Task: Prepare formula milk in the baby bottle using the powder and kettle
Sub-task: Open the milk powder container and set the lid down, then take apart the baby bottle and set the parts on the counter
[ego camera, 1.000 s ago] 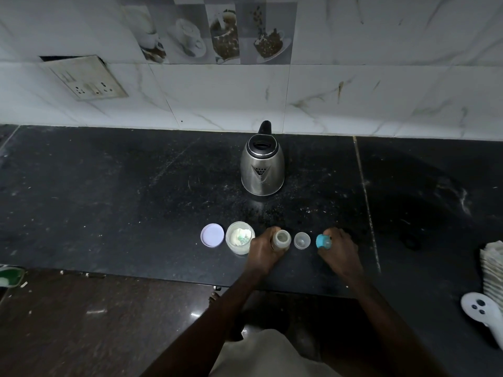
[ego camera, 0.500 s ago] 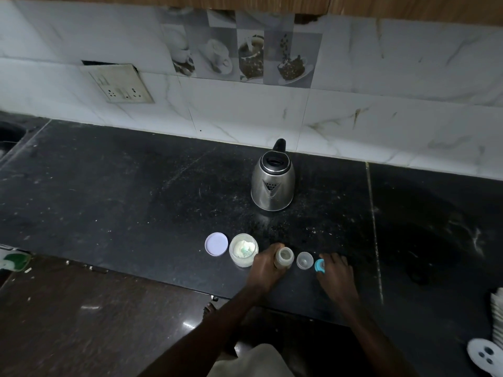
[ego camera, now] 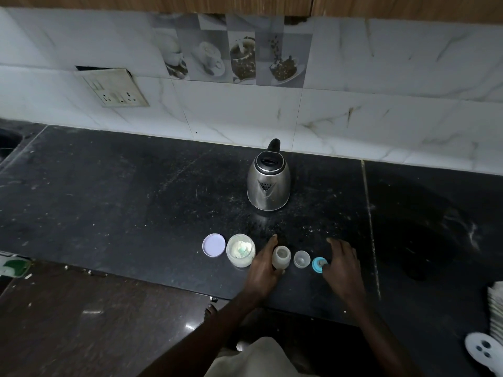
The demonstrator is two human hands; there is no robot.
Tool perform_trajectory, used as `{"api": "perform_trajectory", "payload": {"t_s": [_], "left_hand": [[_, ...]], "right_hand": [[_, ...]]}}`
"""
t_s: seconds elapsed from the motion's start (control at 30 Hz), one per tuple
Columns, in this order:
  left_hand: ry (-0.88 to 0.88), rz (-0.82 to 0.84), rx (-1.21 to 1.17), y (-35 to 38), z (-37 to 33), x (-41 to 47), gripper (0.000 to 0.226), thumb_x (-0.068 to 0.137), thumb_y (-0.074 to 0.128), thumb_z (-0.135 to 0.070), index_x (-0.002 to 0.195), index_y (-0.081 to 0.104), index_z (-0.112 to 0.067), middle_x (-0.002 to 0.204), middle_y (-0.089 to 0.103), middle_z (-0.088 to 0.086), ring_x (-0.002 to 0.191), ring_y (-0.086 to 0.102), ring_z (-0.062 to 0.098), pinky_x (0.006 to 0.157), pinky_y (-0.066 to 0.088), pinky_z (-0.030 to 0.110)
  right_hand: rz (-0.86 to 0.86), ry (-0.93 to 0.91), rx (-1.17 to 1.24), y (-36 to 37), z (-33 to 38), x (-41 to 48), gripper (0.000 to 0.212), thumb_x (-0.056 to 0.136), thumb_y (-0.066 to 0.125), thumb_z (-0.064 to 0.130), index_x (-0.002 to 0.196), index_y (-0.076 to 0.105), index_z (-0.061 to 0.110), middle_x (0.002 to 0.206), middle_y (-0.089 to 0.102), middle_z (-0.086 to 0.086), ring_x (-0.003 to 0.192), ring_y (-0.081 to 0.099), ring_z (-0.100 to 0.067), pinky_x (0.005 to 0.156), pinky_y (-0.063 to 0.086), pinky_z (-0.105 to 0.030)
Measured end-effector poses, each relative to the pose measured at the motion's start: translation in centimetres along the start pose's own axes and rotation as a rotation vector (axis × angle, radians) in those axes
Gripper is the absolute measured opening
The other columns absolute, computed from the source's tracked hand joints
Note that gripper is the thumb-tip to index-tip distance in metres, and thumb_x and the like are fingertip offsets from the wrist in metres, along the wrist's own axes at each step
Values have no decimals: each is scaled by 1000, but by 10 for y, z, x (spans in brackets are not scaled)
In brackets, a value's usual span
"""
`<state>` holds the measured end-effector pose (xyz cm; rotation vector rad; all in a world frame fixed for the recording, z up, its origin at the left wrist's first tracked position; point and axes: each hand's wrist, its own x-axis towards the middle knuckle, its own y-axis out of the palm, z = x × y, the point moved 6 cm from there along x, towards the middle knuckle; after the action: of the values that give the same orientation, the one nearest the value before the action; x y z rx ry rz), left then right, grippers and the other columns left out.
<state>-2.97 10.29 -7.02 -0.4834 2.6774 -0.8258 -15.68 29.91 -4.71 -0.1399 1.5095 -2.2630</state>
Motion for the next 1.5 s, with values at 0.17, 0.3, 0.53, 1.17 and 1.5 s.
{"api": "perform_trajectory", "payload": {"t_s": [0.17,0.3,0.53,1.17,1.5], "left_hand": [[-5,-18,11,0,0,1,87,85,75,-11,162,33,-13,161,47,6,146,46,21,119,31,22],[6,-23,13,-1,0,0,87,85,74,-10,161,33,-13,159,49,6,145,48,21,120,35,28],[70,-89,9,-12,-10,-9,85,81,59,3,160,33,-9,161,46,9,148,44,22,122,37,38],[121,-113,-3,-90,61,-27,105,76,80,-14,162,20,-3,168,25,-2,156,20,-2,125,25,20],[257,-125,37,-94,56,-10,74,80,84,-23,145,48,-12,146,54,3,137,51,18,116,41,35]], "right_hand": [[-61,-7,129,-12,8,4,74,70,77,-3,141,57,9,140,55,-14,129,52,-36,102,50,-54],[-81,-22,176,-13,13,4,72,70,74,-6,138,58,10,135,57,-11,123,56,-32,101,52,-51],[-81,-29,199,-10,29,-1,67,70,70,-7,134,61,11,129,59,-9,116,60,-31,100,52,-50],[350,-538,-391,45,249,-14,25,97,56,12,118,68,10,118,71,-13,108,69,-36,82,54,-41],[588,-346,-430,86,249,2,36,98,59,17,132,64,6,130,71,-12,119,69,-28,101,55,-37]]}}
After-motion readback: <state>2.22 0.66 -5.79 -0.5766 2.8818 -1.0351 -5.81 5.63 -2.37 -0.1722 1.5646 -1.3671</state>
